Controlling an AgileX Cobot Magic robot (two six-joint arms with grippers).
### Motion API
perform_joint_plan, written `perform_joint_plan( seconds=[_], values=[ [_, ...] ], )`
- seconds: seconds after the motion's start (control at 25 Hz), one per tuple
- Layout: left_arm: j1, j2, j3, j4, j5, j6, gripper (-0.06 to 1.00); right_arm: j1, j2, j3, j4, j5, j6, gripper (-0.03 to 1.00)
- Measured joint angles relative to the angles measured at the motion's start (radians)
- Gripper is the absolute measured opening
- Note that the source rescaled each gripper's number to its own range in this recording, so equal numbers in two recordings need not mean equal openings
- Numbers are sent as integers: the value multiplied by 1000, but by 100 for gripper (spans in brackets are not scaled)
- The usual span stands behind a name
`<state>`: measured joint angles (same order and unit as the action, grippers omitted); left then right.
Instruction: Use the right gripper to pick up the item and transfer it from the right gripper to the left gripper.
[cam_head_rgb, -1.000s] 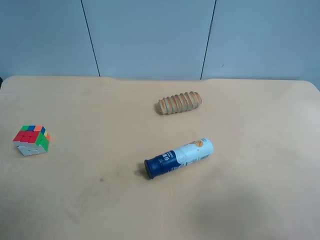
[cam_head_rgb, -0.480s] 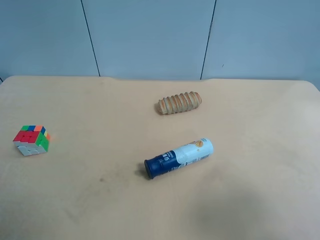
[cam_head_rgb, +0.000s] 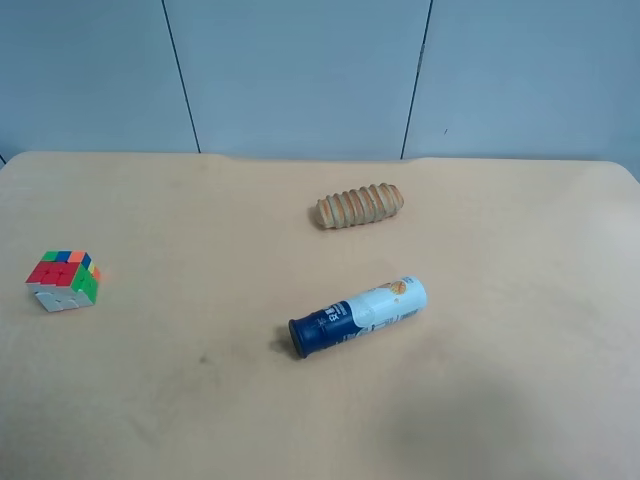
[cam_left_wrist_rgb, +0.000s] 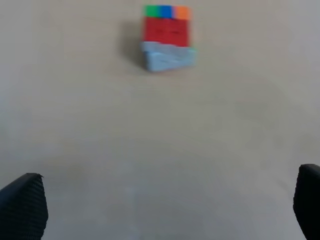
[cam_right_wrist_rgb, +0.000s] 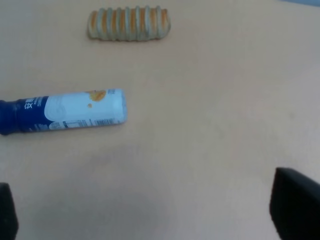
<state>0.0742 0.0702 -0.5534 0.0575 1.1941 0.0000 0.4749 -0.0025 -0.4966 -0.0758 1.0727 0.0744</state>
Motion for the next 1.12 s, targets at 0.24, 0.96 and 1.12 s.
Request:
perform_joint_plan(
  seconds=[0.24, 0.96, 1.12],
  values=[
    [-8, -72, 2, 12, -1, 0, 100, 0, 0, 0, 0, 0, 0, 100],
    [-66, -76, 47, 15, -127, -36, 100, 0, 0, 0, 0, 0, 0, 100],
    [-66, -76, 47, 15, -135, -36, 100, -10, 0, 0, 0, 0, 0, 100]
  ],
)
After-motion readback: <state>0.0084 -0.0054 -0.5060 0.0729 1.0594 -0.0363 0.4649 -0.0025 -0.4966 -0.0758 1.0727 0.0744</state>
